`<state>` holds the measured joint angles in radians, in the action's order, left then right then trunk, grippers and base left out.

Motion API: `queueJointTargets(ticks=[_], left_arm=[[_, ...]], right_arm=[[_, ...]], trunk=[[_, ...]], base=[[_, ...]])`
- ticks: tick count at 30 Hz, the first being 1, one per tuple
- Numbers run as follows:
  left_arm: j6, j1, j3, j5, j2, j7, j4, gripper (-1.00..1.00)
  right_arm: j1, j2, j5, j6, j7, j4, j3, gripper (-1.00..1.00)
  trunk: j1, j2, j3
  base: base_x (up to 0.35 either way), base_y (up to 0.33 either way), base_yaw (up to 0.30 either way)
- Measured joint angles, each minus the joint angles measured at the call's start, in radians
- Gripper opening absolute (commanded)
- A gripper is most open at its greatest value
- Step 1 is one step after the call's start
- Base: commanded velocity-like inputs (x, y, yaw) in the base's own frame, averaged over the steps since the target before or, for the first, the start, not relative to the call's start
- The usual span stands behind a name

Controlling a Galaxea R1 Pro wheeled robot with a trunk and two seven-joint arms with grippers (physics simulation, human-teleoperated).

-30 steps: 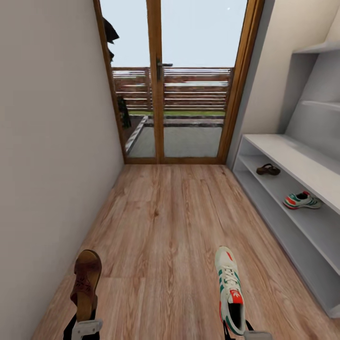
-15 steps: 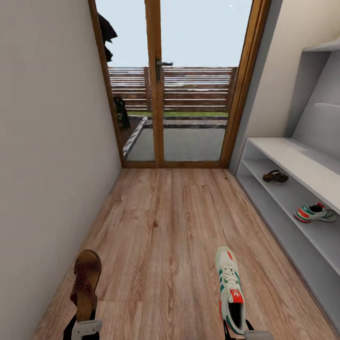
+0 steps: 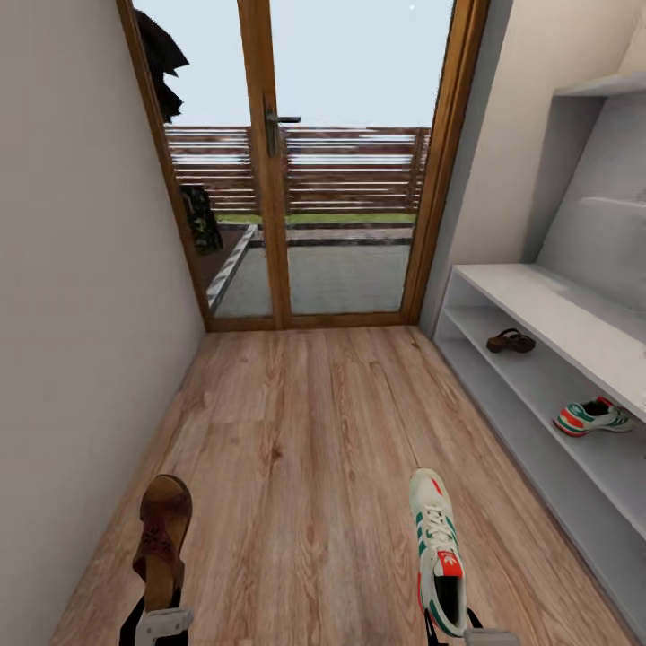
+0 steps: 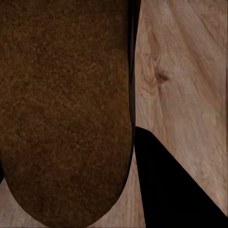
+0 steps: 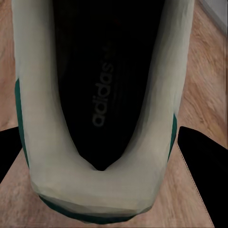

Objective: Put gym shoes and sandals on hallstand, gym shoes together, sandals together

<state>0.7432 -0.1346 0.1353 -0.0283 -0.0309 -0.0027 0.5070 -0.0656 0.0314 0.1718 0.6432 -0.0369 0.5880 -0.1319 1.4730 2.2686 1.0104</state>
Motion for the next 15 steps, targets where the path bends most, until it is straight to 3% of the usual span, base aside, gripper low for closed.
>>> queueJointTargets(ticks=[15], left_arm=[[0.000, 0.000, -0.002, 0.001, 0.000, -0.001, 0.003, -1.00]], right_arm=[[0.000, 0.000, 0.000, 0.000, 0.000, 0.000, 0.000, -1.00]], trunk=[[0.000, 0.000, 0.000]], base=[[0.339, 0.093, -0.263]])
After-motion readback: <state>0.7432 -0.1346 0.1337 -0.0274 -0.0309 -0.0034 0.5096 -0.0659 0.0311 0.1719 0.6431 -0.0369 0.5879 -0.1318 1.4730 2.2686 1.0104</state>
